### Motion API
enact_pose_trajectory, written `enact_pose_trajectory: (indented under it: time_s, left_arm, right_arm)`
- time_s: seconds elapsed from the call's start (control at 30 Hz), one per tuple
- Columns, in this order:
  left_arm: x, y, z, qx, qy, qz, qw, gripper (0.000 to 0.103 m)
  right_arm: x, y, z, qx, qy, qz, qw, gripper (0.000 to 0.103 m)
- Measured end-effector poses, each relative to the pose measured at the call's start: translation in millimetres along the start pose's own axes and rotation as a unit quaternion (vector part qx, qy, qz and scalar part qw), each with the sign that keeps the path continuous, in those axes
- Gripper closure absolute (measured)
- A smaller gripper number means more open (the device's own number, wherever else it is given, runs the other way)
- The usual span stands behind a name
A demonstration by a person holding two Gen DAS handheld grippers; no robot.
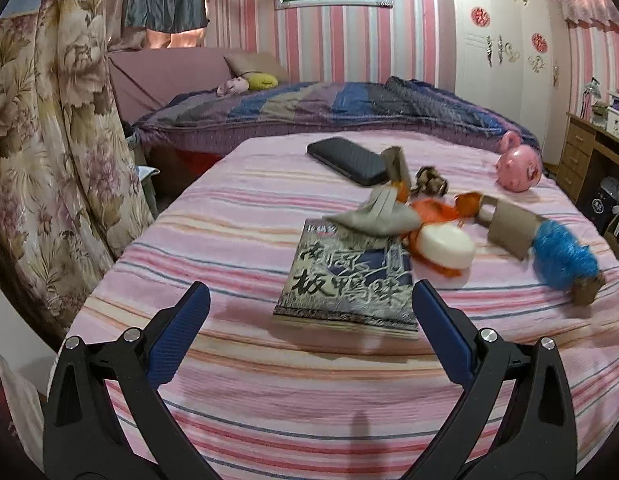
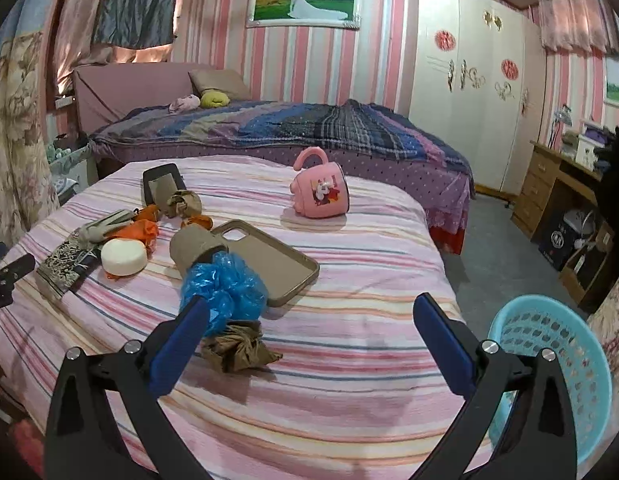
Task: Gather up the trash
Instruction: 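Grasp the blue plastic bag with the right tool while the left tool grasps the snack packet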
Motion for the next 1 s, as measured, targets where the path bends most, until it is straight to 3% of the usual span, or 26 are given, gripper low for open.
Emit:
enact_pose_trajectory:
  time_s: [0.33, 0.53, 0.6, 0.63, 0.73, 0.87, 1.0]
  left_arm:
    - [10.6, -1.0, 2.5, 0.01, 0.008, -0.007, 0.9999, 0.005]
    - [12.3, -4.4, 2.4, 0.01, 0.003, -0.014, 0.9998, 0.005]
    - [12.2, -4.6, 3.4, 0.011, 0.002, -0.014, 0.9998, 0.005]
    - [12.0, -3.9, 4.5, 0.011, -0.001, -0.013, 0.9999, 0.005]
    - [10.9, -2.5, 8.1, 0.014, -0.005, -0.009, 0.9999, 0.005]
    - [8.0, -5.1, 18.7, 0.01, -0.022, -0.013, 0.9996, 0.005]
    - [6.8, -12.9, 33.9, 0.006, -0.051, -0.023, 0.9984, 0.005]
  right_arm:
    - [8.8, -25.3, 23.7, 0.036, -0.023, -0.011, 0.999, 0.004]
    - [5.5, -43.1, 52.4, 0.05, -0.063, -0.027, 0.996, 0.005]
    - [4.2, -49.8, 61.0, 0.051, -0.077, -0.039, 0.995, 0.015]
    - [3.3, -52.1, 64.3, 0.054, -0.083, -0.043, 0.994, 0.028]
    - [1.5, -57.9, 73.0, 0.076, -0.098, -0.044, 0.991, 0.048]
    - [3.2, -63.7, 71.5, 0.099, -0.088, -0.054, 0.99, 0.074]
    - [7.6, -61.5, 60.1, 0.091, -0.06, -0.061, 0.992, 0.075]
Point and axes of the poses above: each gripper's, at about its wrist camera, not at the fingertips, and z roughly the way its jaws point, y to its right, x to its top, the point moved 2 cm from there along z, roughly the way its jaws point, and after that the axes turned 6 degrees about -y, right-handed, at the moved point
